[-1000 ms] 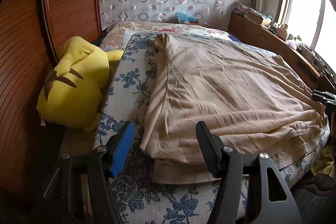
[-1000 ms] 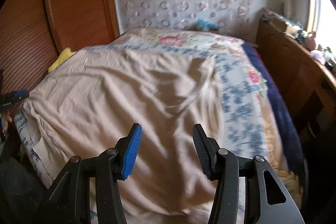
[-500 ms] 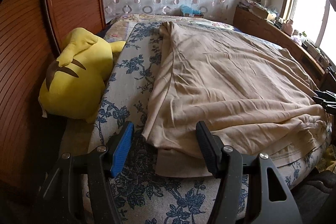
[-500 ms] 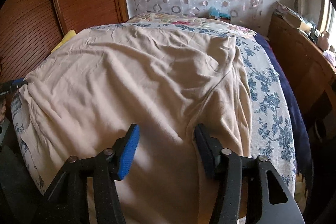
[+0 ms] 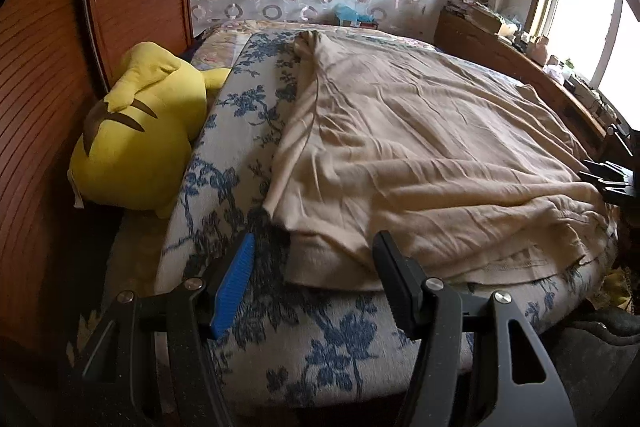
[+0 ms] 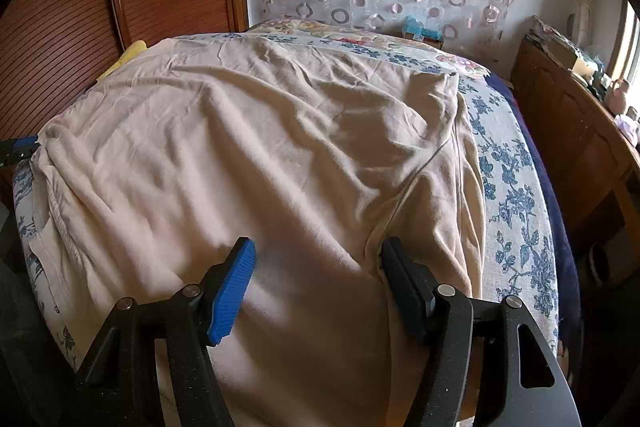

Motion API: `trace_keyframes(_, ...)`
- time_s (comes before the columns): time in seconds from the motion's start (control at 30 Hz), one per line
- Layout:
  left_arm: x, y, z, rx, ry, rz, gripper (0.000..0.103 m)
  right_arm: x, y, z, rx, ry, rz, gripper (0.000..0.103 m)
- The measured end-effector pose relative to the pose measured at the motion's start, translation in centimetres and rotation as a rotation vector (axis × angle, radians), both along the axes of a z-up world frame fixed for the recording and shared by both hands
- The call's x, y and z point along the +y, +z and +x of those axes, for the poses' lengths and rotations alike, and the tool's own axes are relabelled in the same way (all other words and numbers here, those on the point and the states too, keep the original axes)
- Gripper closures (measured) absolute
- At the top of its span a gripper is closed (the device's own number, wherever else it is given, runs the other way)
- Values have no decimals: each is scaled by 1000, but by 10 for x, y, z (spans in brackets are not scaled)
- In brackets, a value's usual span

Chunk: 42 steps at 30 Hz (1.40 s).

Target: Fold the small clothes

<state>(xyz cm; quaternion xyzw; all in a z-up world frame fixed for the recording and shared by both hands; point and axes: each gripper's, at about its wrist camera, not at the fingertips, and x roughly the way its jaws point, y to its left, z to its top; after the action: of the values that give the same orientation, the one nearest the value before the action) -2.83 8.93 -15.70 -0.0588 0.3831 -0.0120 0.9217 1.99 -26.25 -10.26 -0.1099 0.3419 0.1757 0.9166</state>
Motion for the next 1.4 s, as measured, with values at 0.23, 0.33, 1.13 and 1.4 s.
trace_keyframes(0.23, -12, 1, 4, -14, -13, 0, 52, 0, 0, 0, 0, 1, -1, 35)
trace_keyframes(0.33, -11, 2, 7, -19, -21, -38, 61, 0, 0, 0, 0, 2, -1, 35)
trace_keyframes(1.13, -52, 92, 21, -257, -169, -56, 98, 0, 0, -1, 7, 5, 21, 34)
trace_keyframes(1.4, -107, 139, 46, -360, -316, -61, 99, -9, 8, -4, -33, -75, 25, 34)
